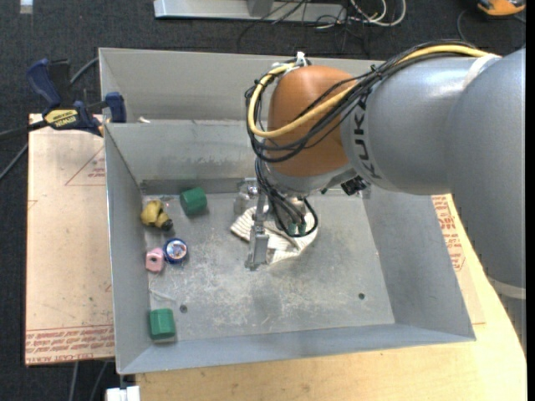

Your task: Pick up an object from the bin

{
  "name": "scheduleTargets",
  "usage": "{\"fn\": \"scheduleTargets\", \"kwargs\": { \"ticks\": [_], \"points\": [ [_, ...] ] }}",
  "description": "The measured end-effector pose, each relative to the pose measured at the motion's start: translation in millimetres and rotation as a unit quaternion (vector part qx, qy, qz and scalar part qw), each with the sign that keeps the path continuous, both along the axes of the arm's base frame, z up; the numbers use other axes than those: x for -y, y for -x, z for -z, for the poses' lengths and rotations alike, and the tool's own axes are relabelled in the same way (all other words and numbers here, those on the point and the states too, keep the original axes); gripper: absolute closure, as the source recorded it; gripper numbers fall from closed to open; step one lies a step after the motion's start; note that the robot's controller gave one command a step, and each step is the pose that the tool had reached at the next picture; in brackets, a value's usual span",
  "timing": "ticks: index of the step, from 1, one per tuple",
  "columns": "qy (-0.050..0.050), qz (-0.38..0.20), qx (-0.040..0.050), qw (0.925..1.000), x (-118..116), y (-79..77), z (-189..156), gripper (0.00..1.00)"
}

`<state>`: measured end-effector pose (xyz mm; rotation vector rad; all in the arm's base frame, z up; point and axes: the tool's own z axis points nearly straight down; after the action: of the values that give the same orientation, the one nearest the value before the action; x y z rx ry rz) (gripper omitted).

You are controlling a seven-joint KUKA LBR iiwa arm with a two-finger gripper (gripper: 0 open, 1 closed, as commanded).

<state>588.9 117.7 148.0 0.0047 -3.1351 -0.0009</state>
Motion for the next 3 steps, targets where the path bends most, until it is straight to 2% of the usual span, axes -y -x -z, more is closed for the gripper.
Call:
{"fn": "scheduleTargets", "kwargs": {
  "ticks": [1, 2, 3],
  "points": [
    [0.0, 0.001, 0.0038, 1.0, 0.6, -1.8, -4.9, 0.0],
    [-0.001, 0.041, 0.0038, 0.9992, 51.8, -42.1, 71.7, 0.0],
    [-0.001, -0.104, 0.0053, 0.9946, 88.3, -23.7, 75.4, 1.0]
  ]
}}
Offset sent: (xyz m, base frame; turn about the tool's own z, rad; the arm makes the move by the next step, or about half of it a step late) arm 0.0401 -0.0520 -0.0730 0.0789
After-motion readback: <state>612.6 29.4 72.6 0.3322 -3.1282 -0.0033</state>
